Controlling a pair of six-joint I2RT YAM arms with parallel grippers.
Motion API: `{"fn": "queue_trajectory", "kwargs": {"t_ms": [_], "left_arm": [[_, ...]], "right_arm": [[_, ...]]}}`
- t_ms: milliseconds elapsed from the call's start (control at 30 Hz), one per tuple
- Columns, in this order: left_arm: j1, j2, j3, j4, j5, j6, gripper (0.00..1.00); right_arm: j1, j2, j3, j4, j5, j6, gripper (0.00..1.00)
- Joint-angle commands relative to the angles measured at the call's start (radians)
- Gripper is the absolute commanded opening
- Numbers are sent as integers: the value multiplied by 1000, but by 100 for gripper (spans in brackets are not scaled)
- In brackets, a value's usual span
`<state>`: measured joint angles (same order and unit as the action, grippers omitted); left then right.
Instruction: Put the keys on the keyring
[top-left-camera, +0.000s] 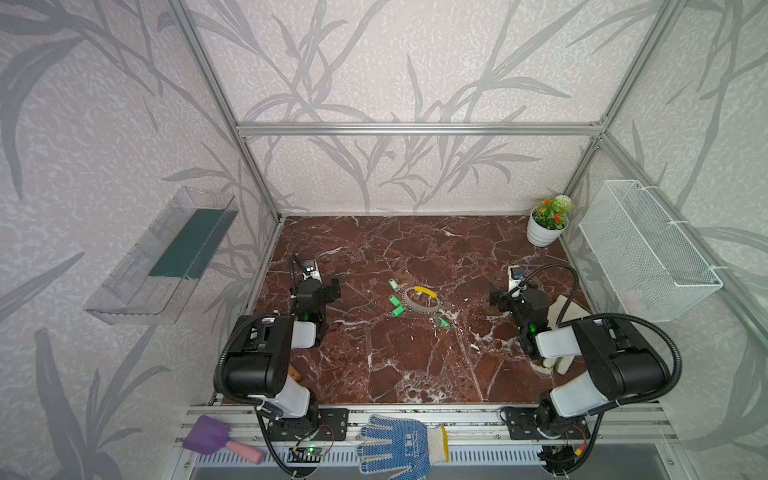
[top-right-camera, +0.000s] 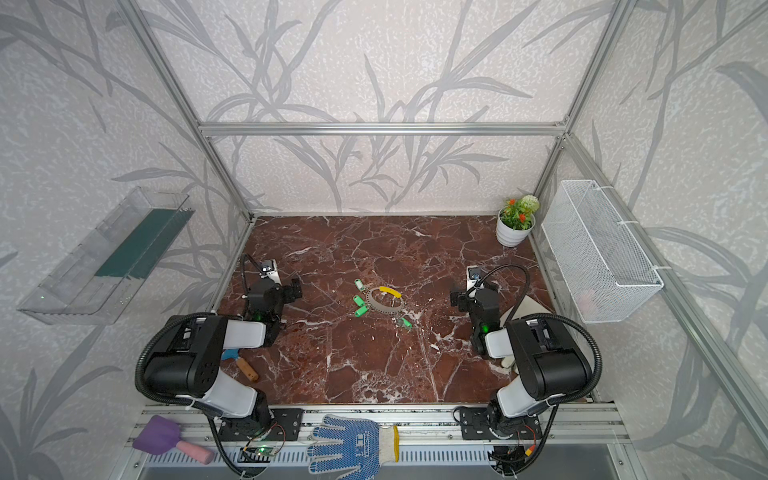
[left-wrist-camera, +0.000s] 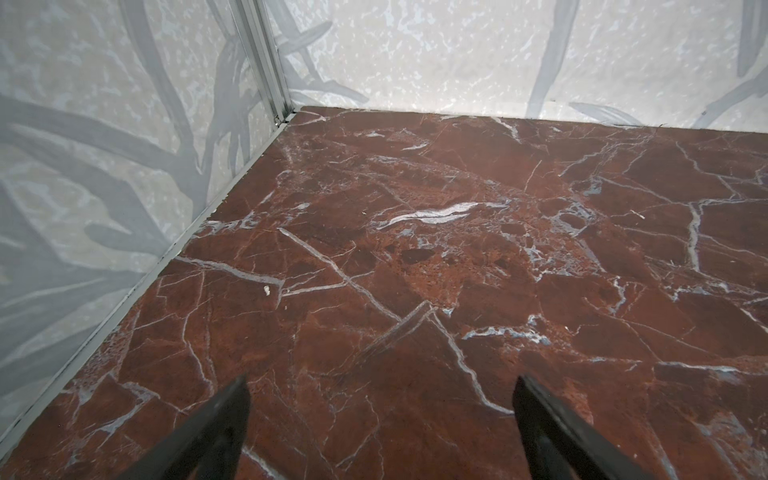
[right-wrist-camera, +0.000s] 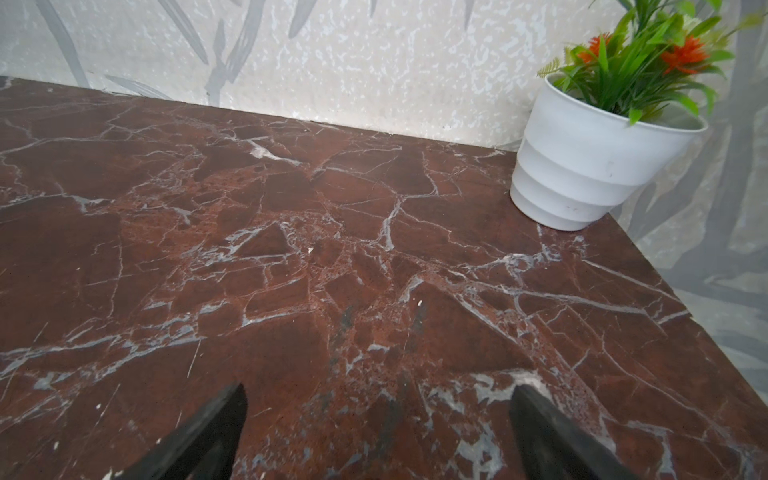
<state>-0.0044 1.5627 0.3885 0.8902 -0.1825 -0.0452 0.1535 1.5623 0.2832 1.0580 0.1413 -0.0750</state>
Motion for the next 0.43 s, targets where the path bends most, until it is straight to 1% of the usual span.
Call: {"fn": "queue_trajectory", "kwargs": {"t_ms": [0, 67, 200, 400], "left_arm": [[-2, -4, -9, 39, -6, 7, 99], [-3, -3, -11, 40, -8, 7, 99], [-13, -1, -15, 54, -32, 12, 99], [-14, 0, -17, 59, -36, 13, 99]], "right_arm": [[3, 3, 54, -38, 59, 20, 99], [3, 5, 89, -101, 75, 27, 99], [3, 3, 90, -104, 75, 29, 99], [3, 5, 90, -104, 74, 29, 99]]}}
